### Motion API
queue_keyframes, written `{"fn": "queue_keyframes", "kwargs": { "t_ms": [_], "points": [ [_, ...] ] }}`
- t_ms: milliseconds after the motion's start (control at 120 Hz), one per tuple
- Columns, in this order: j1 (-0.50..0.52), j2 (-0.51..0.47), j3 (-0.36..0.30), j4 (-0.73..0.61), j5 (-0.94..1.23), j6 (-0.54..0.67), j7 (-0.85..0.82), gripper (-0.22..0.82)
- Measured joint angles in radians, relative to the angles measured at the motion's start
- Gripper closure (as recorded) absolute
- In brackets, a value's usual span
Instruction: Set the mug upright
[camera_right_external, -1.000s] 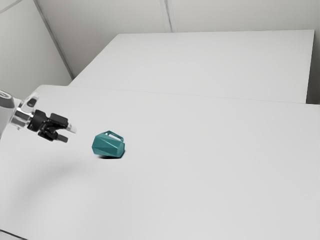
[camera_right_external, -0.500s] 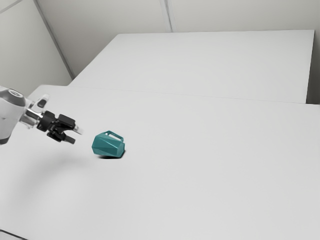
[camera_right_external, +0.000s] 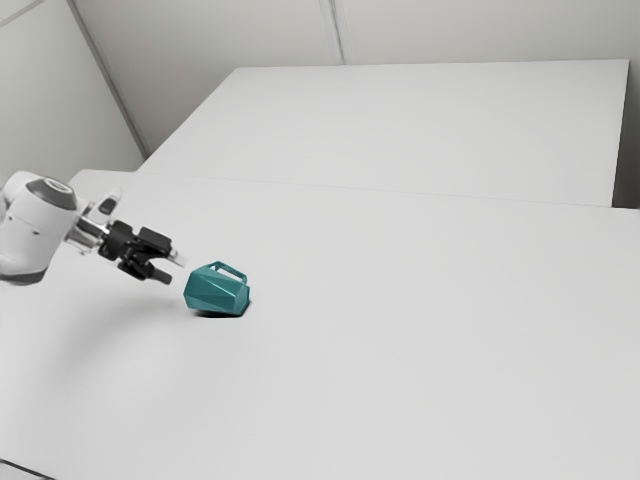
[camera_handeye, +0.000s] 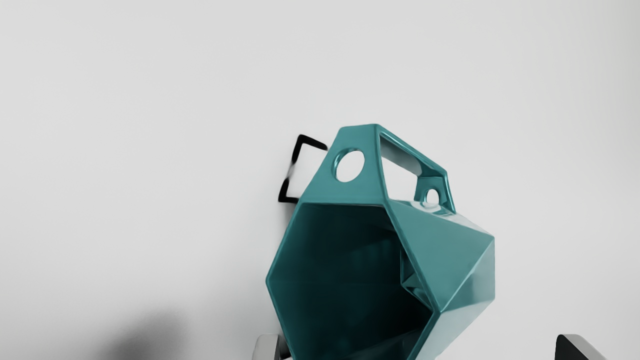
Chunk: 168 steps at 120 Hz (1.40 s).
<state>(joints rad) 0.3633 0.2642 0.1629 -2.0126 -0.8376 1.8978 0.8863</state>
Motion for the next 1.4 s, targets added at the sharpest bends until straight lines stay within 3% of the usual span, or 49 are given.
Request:
{"fn": "queue_keyframes", "kwargs": {
  "t_ms": [775, 1067, 1400],
  "points": [
    [0.003, 0.054, -0.020, -0.048, -0.220, -0.046, 0.050, 0.01],
    [0.003, 0.055, -0.023, -0.061, -0.237, -0.051, 0.035, 0.20],
    [0.014, 0.055, -0.023, -0.101, -0.298, -0.066, 0.045, 0.35]
  ]
}}
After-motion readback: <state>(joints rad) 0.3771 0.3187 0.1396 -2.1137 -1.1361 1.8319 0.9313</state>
